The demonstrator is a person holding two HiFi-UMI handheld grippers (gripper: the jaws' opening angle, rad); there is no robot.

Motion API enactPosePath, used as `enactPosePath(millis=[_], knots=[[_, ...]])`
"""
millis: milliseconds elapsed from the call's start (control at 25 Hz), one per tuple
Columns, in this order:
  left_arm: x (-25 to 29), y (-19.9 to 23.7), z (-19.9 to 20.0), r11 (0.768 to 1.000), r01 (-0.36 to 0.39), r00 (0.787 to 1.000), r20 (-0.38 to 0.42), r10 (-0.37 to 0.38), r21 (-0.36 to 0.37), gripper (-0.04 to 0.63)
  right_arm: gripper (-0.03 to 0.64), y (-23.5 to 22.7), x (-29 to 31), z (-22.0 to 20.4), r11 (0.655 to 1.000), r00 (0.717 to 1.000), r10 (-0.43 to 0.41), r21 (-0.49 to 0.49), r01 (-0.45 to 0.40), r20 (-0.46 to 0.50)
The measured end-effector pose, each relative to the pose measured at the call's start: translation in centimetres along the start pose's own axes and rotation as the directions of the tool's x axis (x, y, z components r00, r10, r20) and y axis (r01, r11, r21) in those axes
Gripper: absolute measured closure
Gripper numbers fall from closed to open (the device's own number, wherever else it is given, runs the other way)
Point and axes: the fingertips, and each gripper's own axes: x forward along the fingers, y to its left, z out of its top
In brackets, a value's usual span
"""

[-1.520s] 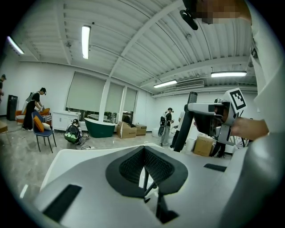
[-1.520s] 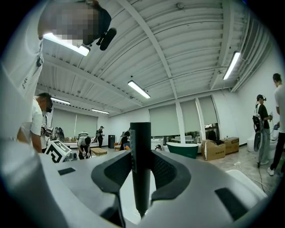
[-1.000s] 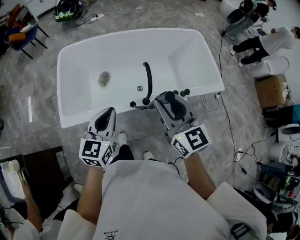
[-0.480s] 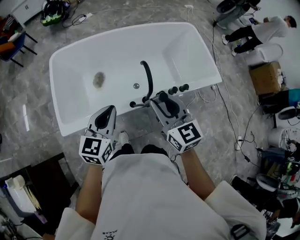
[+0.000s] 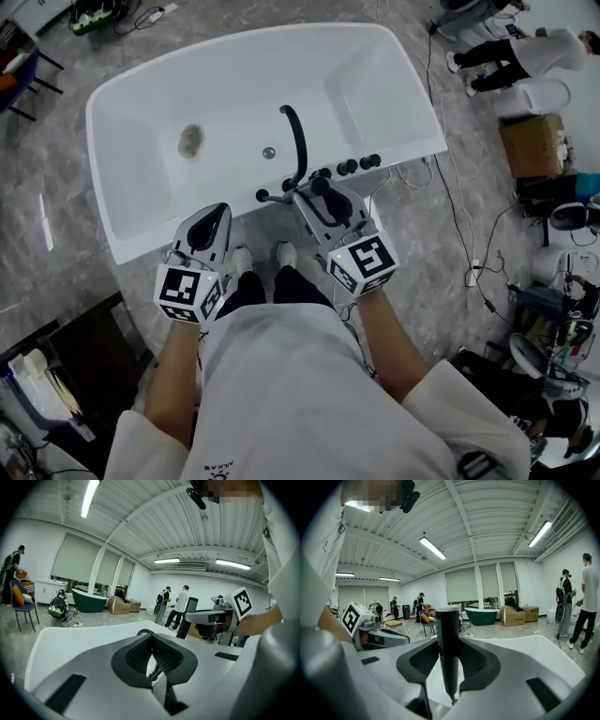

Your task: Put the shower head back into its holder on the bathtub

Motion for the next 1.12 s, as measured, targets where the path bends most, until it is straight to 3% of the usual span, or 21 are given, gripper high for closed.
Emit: enactPosePath(millis=[600, 1120], knots=[[3.1, 1.1, -3.6, 0.995, -0.093, 0.994, -0.055, 0.09, -0.043, 0.586, 0.474, -2.3, 4.5, -6.8, 0.995, 0.988, 0.095, 0.034, -0.092, -0.119], [4.1, 2.0, -7.9, 0.992, -0.083, 0.992, -0.102, 0.073, -0.09, 0.586, 0.474, -2.7, 7.3, -13.1, 0.996, 0.972, 0.086, 0.058, -0.075, -0.22]])
